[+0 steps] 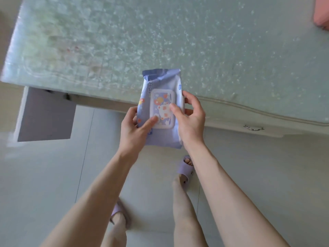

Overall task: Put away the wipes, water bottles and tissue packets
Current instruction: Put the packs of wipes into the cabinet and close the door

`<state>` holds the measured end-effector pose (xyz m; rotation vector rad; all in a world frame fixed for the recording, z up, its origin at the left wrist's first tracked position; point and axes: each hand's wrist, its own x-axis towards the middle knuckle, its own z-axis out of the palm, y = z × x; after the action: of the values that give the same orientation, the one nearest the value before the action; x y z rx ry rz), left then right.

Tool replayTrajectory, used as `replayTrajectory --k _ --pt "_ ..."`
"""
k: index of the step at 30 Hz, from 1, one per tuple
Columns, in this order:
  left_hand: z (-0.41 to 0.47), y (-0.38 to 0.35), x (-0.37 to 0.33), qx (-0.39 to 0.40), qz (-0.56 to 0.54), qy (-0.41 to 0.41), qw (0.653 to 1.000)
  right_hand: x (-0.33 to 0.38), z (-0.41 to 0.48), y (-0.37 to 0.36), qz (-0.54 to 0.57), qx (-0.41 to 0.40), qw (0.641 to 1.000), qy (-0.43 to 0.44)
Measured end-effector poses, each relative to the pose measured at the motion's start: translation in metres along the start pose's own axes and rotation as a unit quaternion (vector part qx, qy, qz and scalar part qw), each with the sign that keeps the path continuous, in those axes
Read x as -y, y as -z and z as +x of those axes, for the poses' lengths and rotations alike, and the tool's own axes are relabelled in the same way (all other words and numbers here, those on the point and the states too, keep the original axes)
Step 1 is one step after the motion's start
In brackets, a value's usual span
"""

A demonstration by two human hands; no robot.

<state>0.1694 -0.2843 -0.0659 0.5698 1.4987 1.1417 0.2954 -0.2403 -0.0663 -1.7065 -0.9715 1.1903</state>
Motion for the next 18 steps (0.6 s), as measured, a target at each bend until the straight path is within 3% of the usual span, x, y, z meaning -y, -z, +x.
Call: replayTrajectory --k 8,18 --pt "-0.027 0.19 0.03 -0.019 0.0 0.011 1.0 -0.033 -0.116 -0.145 -0.015 0.032 0.999 0.026" --pt "-0.022 0.299 0.073 -0.062 0.005 0.018 0.998 -0.081 -0.164 -0.237 -0.042 0.071 0.996 0.018"
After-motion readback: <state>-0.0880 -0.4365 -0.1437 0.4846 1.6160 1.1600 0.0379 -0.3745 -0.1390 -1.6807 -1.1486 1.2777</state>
